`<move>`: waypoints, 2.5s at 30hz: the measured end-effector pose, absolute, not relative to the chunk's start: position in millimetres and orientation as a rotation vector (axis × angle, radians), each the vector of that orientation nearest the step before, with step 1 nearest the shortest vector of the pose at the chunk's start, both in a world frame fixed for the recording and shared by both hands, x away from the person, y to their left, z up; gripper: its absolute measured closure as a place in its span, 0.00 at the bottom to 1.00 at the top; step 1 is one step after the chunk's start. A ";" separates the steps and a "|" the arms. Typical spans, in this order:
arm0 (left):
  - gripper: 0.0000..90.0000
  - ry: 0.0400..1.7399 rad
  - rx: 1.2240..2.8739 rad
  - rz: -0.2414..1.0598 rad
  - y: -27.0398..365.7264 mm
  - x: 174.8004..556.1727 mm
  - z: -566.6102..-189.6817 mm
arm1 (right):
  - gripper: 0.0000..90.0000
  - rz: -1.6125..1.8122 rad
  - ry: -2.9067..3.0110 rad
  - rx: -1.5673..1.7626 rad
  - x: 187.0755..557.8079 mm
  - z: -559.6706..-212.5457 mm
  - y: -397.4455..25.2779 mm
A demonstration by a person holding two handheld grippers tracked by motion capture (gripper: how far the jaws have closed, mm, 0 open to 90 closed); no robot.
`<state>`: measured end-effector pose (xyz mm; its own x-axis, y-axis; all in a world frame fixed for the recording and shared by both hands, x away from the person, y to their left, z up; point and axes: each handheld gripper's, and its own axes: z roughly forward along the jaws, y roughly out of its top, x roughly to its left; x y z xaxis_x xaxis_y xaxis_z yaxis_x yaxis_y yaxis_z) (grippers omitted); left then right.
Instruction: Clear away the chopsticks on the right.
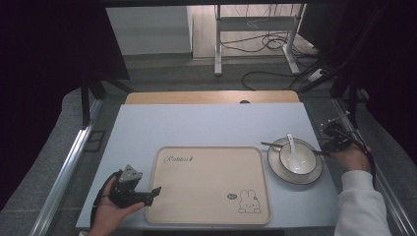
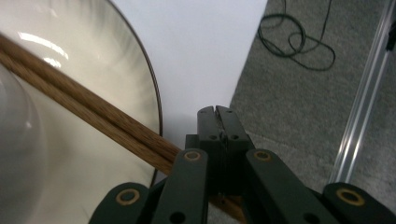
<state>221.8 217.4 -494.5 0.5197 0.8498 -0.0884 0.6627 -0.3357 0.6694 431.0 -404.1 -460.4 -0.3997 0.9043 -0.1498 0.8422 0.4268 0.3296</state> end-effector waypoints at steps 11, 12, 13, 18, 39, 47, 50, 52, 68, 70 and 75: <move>0.17 1.214 2.111 0.360 216.7 222.9 -494.4 | 0.99 0.303 2.346 1.532 413.6 -456.7 -411.6; 0.17 1.213 2.112 0.360 216.7 223.0 -494.4 | 0.99 0.303 2.346 1.532 413.6 -456.7 -411.6; 0.17 1.213 2.112 0.359 216.8 223.0 -494.5 | 0.99 0.326 2.351 1.508 410.2 -449.7 -409.3; 0.17 1.212 2.113 0.361 217.1 222.9 -494.5 | 0.99 0.382 2.375 1.480 403.6 -440.0 -401.7; 0.17 1.210 2.119 0.357 217.3 222.7 -494.9 | 0.99 0.391 2.422 1.458 402.0 -446.5 -399.0; 0.17 1.209 2.122 0.355 217.0 222.8 -495.1 | 0.99 0.399 2.429 1.449 401.3 -446.8 -399.4; 0.17 1.208 2.123 0.355 217.0 222.8 -495.2 | 0.99 0.392 2.438 1.437 401.2 -447.0 -398.1; 0.17 1.209 2.123 0.354 216.9 222.8 -495.3 | 0.99 0.391 2.435 1.436 401.5 -447.7 -397.6; 0.17 1.207 2.127 0.354 217.1 222.8 -495.4 | 0.99 0.390 2.435 1.429 401.5 -449.9 -399.0; 0.17 1.207 2.128 0.354 216.9 222.9 -495.7 | 0.99 0.390 2.435 1.430 401.7 -450.5 -399.2; 0.17 1.208 2.128 0.353 217.3 222.9 -495.2 | 0.97 0.404 2.427 1.419 400.7 -445.5 -400.9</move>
